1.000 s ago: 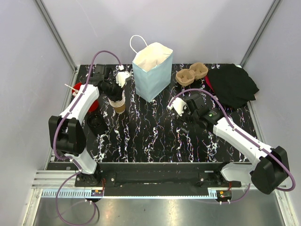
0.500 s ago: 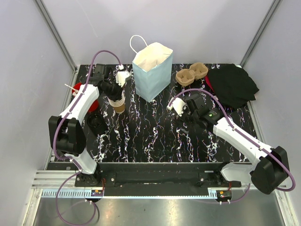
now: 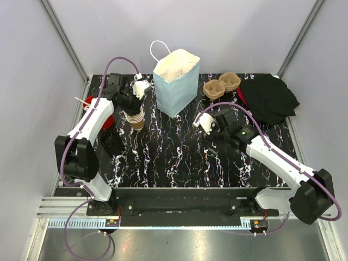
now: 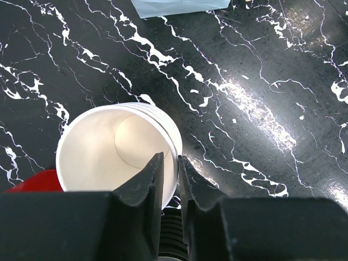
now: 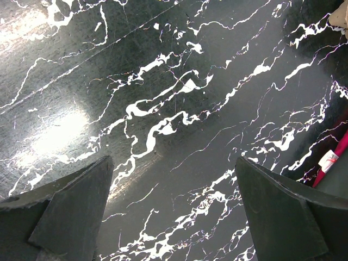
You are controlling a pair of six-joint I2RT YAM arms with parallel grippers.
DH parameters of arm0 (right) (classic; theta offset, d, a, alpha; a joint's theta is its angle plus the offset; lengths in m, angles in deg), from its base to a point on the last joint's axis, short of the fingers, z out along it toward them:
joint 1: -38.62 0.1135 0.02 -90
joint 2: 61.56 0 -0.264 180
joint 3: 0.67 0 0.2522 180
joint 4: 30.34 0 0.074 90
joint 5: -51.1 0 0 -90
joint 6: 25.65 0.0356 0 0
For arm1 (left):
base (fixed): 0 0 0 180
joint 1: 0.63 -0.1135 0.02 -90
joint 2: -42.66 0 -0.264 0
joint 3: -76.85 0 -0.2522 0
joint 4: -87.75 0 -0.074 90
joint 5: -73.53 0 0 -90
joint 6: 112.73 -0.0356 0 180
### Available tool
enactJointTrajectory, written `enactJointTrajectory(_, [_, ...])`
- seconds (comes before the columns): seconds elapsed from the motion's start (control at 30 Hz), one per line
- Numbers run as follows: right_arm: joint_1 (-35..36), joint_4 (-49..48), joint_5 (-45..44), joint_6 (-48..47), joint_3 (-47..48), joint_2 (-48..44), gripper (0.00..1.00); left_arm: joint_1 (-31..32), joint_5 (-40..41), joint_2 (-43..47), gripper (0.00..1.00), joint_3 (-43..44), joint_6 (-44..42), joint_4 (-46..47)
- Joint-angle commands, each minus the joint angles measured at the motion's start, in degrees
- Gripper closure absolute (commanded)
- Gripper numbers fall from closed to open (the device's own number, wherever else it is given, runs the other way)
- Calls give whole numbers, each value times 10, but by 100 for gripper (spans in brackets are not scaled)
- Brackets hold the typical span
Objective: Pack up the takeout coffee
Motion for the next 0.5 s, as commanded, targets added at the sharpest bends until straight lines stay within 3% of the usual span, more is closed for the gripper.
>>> enactJointTrajectory(0.0, [-2,-20,6,8,1,-6,0,0,4,30,80,-5,-5,23])
enactJointTrajectory(0.27, [-3,-19,7,9,1,-6,0,-1,4,26,80,-16,-11,23])
enactJointTrajectory(0.37, [-3,-18,8,9,2,-5,0,-1,5,23,73,-17,-12,22])
enactJointTrajectory(0.47, [-3,-19,9,9,2,-3,0,0,7,21,76,-16,-12,21])
